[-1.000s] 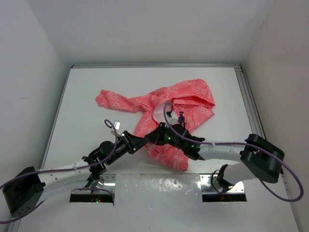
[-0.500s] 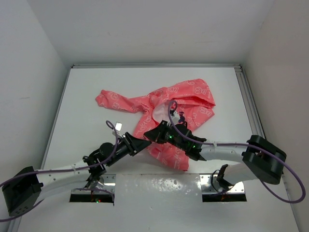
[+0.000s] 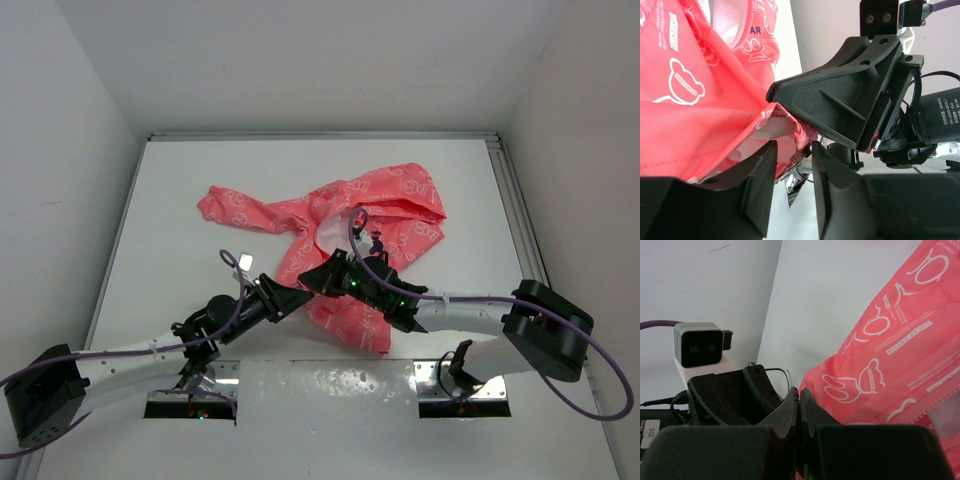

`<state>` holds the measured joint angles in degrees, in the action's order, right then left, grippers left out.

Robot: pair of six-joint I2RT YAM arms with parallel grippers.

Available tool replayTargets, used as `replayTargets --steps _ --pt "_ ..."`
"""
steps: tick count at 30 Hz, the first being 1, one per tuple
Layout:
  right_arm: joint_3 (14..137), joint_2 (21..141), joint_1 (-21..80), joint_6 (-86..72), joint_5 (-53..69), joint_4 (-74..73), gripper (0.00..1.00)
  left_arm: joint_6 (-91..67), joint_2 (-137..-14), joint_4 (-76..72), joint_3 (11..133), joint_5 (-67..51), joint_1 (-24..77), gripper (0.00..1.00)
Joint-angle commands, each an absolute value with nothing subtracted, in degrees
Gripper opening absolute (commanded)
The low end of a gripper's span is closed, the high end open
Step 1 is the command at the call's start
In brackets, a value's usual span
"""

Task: Zip up the jacket

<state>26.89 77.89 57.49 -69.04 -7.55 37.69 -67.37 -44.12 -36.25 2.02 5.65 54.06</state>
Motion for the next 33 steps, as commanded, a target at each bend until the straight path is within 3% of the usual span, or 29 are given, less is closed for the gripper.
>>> replayTargets --steps 1,7,24,30,33 --pt "26.6 76.3 57.1 -69.4 -6.9 41.2 0.00 -66.4 -43.0 -37.1 -7.2 6.9 54.6 0.33" --pt "25.1 75.2 57.1 -70.0 -6.9 41.5 0.00 -66.3 -40.4 -36.7 -7.7 7.6 54.6 0.36" --pt "25.0 75.1 57.1 -71.0 -5.3 42.7 0.00 -66.6 -44.3 -41.0 -8.0 5.9 54.6 0.24" --pt "24.3 75.2 57.1 -71.3 -5.4 42.6 0.00 -66.2 -44.0 -40.6 -7.5 6.2 54.6 0.26" --pt "24.3 75.3 57.1 -71.5 -5.4 42.7 0.00 -66.2 -45.1 -41.4 -7.5 5.9 54.6 0.17"
